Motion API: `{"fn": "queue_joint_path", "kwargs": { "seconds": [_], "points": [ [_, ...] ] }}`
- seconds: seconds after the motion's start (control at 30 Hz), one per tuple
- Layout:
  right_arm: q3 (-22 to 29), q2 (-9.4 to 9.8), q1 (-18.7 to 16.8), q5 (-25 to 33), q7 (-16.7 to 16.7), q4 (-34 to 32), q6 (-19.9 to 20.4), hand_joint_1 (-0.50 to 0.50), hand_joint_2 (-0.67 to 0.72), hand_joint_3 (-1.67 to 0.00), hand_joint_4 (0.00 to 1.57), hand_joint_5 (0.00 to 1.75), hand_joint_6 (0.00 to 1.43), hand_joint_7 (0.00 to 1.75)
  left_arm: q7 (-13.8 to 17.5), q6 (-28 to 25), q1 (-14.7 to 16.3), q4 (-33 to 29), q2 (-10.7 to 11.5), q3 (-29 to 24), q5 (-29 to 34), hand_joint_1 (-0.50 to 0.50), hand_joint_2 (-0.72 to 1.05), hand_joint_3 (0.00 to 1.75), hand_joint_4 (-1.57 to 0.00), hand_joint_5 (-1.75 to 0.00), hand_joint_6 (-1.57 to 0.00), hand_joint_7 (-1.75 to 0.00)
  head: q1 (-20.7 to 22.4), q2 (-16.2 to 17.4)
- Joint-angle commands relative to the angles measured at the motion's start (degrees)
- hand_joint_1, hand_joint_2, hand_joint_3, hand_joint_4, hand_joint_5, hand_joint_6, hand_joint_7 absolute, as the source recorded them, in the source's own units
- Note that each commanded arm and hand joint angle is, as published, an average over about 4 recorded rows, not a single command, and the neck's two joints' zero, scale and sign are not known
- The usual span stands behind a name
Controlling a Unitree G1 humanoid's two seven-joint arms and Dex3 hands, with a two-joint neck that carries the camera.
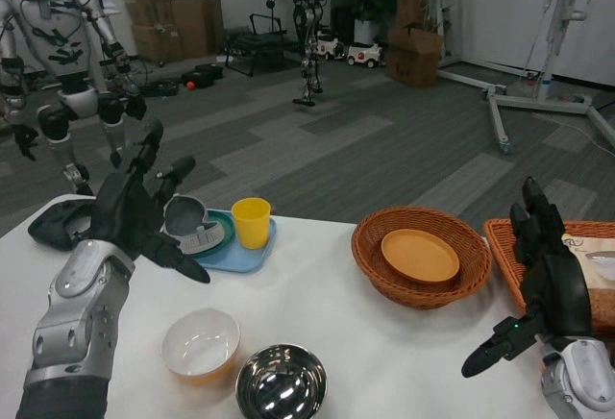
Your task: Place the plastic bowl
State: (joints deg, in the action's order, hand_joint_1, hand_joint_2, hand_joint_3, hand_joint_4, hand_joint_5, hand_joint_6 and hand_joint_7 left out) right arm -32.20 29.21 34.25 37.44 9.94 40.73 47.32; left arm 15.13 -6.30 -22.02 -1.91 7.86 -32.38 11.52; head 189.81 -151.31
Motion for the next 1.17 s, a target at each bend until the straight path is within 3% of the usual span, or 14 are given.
{"fn": "queue_joint_path", "kwargs": {
  "seconds": [0.03,0.13,0.3,0.8,1.17],
  "points": [
    [1.6,0.06,0.7,0.2,0.2,-1.0,0.2,-0.46,0.72,0.0,0.0,0.0,0.0,0.0,-0.1,0.6,1.5,2.8,0.2,0.9,1.3,-0.5,-0.44,0.0,0.0,-0.62,0.0,0.0,-3.9,-0.5],
    [2.1,0.06,0.7,0.1,0.2,-1.4,0.2,-0.46,0.72,0.0,0.0,0.0,0.0,0.0,0.2,0.9,1.8,4.3,0.2,1.6,2.0,-0.5,-0.39,0.0,0.0,-0.62,0.0,0.0,-7.3,-0.8],
    [3.1,-0.01,0.7,-0.1,0.2,-2.3,0.3,-0.46,0.72,0.0,0.0,0.0,0.0,0.0,0.4,1.7,2.2,6.5,0.2,3.1,3.3,-0.5,-0.37,0.0,0.0,-0.62,0.0,0.0,-9.4,-0.8],
    [3.8,-0.03,-0.2,-0.2,0.2,-3.2,0.3,-0.46,0.72,0.0,0.0,0.0,0.0,0.0,0.2,4.6,2.5,7.4,0.1,2.7,7.0,-0.5,-0.37,0.0,0.0,-0.62,0.0,0.0,-6.5,-4.4],
    [3.6,-0.03,-0.2,-0.4,0.2,-3.0,0.0,-0.46,0.72,0.0,0.0,0.0,0.0,0.0,0.2,4.8,2.3,7.9,0.3,2.9,8.3,-0.5,-0.37,0.0,0.0,-0.62,0.0,0.0,-4.9,-3.1]
  ]
}}
